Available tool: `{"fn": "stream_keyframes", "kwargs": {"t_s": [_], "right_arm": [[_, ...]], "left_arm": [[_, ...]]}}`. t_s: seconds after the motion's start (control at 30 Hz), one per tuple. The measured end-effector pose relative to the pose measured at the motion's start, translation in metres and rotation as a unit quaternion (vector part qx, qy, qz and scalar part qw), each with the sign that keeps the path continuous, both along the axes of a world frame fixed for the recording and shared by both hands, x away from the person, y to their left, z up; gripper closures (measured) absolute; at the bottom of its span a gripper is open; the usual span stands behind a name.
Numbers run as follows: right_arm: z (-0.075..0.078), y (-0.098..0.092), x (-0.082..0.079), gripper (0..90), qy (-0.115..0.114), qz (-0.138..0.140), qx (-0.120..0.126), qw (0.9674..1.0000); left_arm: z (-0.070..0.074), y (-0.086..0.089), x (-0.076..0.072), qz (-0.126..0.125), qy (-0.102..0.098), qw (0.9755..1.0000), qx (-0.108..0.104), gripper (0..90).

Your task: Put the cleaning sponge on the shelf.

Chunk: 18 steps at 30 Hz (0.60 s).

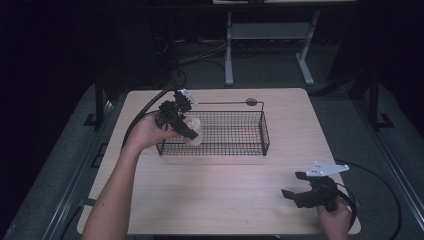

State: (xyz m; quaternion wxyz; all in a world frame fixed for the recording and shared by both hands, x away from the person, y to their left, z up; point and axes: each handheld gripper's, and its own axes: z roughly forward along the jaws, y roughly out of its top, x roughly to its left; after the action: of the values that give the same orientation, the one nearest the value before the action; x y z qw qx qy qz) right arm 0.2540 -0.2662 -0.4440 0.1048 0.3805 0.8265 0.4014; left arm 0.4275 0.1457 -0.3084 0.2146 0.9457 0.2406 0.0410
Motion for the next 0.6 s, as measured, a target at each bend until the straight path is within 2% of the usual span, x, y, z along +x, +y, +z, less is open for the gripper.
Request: {"fn": "stream_keyframes", "kwargs": {"t_s": [0.1,0.23,0.4,0.6], "right_arm": [[0.000,0.000,0.000,14.2,0.000,0.000,0.000,1.0000],[0.000,0.002,0.000,14.2,0.000,0.000,0.000,1.0000],[0.000,0.002,0.000,14.2,-0.001,0.000,-0.002,1.0000],[0.000,0.001,0.000,14.2,-0.002,0.000,-0.001,1.0000]], "left_arm": [[0.000,-0.001,0.004,0.003,-0.005,1.0000,-0.003,29.1],[0.001,-0.005,0.011,0.001,-0.007,1.0000,0.007,29.1],[0.004,-0.012,0.016,0.000,-0.010,0.9999,0.010,29.1],[-0.002,-0.016,0.023,0.004,-0.011,0.9998,0.013,29.1]]}}
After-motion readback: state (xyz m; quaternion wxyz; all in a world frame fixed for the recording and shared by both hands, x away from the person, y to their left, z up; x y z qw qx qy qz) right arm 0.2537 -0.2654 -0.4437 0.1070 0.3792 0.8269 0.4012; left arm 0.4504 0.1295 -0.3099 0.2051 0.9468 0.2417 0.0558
